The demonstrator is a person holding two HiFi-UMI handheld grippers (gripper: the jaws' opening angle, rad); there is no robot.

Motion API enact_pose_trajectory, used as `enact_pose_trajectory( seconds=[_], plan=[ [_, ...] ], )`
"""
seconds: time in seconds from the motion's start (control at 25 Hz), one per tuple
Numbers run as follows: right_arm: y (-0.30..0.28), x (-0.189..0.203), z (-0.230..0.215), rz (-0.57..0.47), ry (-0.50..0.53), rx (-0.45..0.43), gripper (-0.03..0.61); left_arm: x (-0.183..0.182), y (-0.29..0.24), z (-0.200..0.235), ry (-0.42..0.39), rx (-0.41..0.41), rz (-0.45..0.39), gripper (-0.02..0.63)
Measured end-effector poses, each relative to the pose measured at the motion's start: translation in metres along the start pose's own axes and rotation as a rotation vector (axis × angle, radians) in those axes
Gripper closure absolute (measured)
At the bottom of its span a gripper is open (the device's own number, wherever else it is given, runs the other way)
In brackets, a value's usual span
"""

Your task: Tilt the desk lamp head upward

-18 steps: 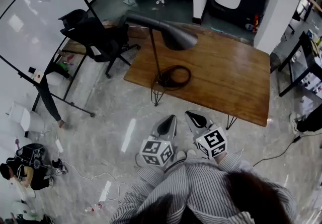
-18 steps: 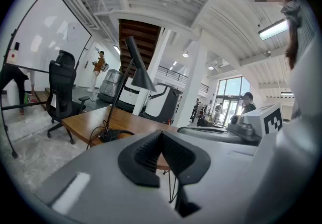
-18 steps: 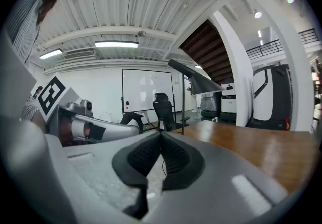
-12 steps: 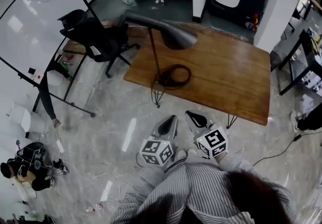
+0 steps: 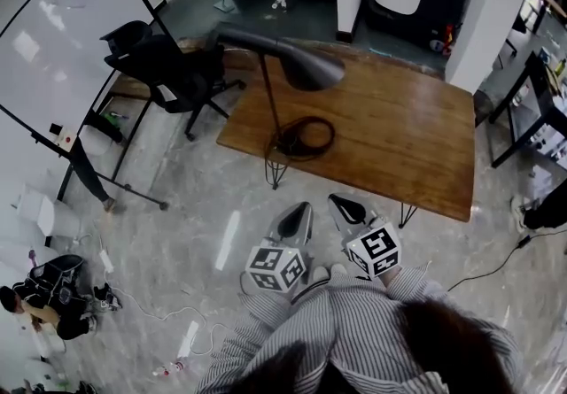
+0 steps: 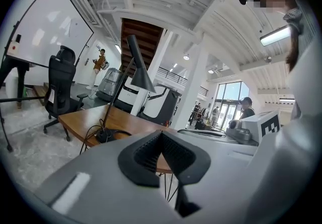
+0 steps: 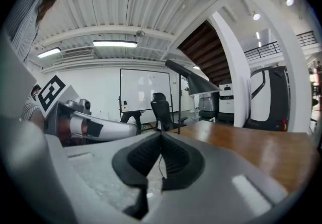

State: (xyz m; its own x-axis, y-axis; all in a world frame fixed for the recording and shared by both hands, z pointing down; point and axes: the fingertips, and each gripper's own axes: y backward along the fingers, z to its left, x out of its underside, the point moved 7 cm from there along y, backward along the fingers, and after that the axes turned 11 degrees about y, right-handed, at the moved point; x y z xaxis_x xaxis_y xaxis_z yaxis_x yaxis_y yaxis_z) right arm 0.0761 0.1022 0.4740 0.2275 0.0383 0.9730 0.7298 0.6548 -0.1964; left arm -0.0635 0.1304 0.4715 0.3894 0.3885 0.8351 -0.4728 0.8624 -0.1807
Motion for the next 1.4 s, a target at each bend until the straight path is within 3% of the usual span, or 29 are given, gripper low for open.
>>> enact_pose_trajectory(
  seconds=[0.32,0.6,0.84,1.2,1.4],
  plan=[
    [-0.004,0.001,-0.009,-0.052,-0.005,-0.058,0.577,-0.010,-0.010,0.007,0.056,-0.012,-0.066,0.611],
    [-0.010,0.010,-0.028,-0.051,0.021,-0.082,0.577,-0.009,-0.024,0.006,-0.031,-0.057,-0.059,0.611],
    [-0.037,0.016,-0.038,-0.017,0.018,-0.057,0.577,-0.028,-0.035,0.026,-0.029,-0.025,-0.074,0.588],
    [-0.122,-0.006,-0.061,-0.046,0.050,0.016,0.577,-0.115,-0.058,0.082,-0.309,-0.048,-0.117,0.524],
    [-0.175,-0.012,-0.069,-0.016,0.077,0.020,0.575,-0.160,-0.072,0.104,-0.488,-0.073,-0.099,0.500]
  ],
)
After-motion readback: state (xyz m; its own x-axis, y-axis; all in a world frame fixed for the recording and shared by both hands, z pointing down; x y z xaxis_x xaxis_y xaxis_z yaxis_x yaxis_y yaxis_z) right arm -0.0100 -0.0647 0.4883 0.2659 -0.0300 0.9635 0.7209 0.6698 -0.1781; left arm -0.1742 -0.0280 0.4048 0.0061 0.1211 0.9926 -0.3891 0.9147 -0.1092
